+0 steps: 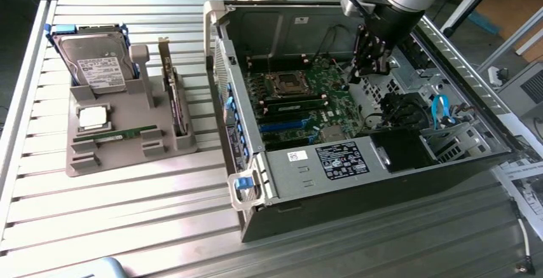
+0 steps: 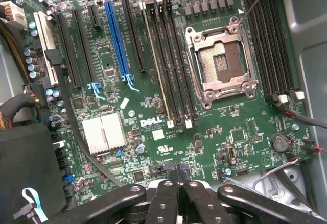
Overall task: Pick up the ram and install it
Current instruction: 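Press down the ram until it locks into place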
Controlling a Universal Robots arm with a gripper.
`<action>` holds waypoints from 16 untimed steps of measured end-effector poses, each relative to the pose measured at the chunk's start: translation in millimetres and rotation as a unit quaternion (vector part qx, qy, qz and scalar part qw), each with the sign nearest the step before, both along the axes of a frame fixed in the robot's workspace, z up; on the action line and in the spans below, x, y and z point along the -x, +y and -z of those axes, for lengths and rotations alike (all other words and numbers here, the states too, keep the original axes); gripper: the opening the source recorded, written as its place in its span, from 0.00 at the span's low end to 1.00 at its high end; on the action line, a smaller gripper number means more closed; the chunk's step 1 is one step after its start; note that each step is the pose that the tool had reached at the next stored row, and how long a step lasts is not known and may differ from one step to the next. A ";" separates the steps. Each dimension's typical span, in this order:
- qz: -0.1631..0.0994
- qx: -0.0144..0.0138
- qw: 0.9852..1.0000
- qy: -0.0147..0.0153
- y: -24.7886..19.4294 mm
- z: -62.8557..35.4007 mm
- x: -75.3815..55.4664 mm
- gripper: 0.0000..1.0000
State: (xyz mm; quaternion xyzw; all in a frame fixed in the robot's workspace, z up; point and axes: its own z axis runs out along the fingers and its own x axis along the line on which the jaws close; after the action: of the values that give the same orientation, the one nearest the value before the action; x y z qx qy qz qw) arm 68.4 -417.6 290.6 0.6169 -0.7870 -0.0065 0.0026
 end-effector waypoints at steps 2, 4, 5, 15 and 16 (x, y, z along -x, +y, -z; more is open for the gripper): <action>0.005 0.000 1.000 0.000 0.0 0.1 0.0 0.11; 0.008 0.000 1.000 0.000 0.0 0.2 0.0 0.11; 0.010 0.000 1.000 0.000 0.0 0.2 0.0 0.11; 0.024 0.000 1.000 0.000 0.0 1.0 0.0 0.11; 0.027 0.000 1.000 0.000 0.0 1.2 0.0 0.11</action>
State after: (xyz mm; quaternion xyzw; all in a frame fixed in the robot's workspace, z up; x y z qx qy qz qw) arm 68.4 -417.6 289.4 0.5957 -0.8032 -0.0065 0.0025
